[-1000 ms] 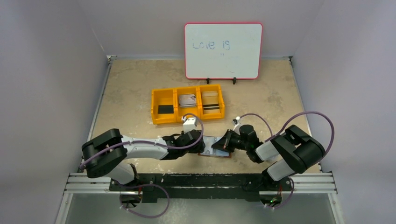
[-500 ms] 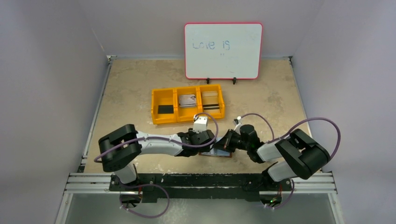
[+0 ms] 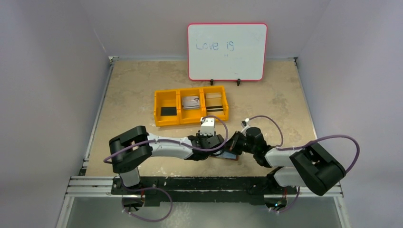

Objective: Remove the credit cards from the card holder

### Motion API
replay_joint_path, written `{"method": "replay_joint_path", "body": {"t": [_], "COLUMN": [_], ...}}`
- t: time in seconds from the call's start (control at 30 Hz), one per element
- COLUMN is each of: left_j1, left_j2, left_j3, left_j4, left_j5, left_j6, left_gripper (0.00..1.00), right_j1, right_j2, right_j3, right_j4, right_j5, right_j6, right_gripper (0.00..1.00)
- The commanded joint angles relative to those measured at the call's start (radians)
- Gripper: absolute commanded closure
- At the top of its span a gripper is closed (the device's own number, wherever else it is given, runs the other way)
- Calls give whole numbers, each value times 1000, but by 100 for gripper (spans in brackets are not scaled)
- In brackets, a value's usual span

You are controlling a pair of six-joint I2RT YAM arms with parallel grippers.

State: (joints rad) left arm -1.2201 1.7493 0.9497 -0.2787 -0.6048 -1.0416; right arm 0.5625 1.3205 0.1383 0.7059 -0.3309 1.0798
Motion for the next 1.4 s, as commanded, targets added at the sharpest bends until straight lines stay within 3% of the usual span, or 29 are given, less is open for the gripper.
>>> {"method": "replay_joint_path", "body": {"t": [0.0, 0.6, 0.9, 1.03, 1.2, 1.37], "left_j1": [-2, -2, -2, -3, -8, -9], "left_j2": [68, 57, 11, -62, -217, -232], "left_j3": [-75, -95, -113, -150, -254, -243], "left_j4": [-155, -116, -97, -38, 179, 159], "left_j5": [51, 51, 21, 13, 56, 125], "left_j6": [2, 9, -12, -39, -23, 47], "left_gripper": [70, 76, 77, 69, 58, 55], "right_j1": [-7, -42, -44, -44, -43, -44], "right_j2": [-57, -195, -299, -275, -204, -189], "right_j3": [-9, -65, -23, -25, -23, -12], "right_j4": [-4, -106, -344, -283, -209, -194], "right_j5": [24, 35, 100, 75, 65, 75], "right_j6": [15, 46, -47, -46, -25, -20], "right_gripper": [100, 100, 100, 100, 100, 100]}}
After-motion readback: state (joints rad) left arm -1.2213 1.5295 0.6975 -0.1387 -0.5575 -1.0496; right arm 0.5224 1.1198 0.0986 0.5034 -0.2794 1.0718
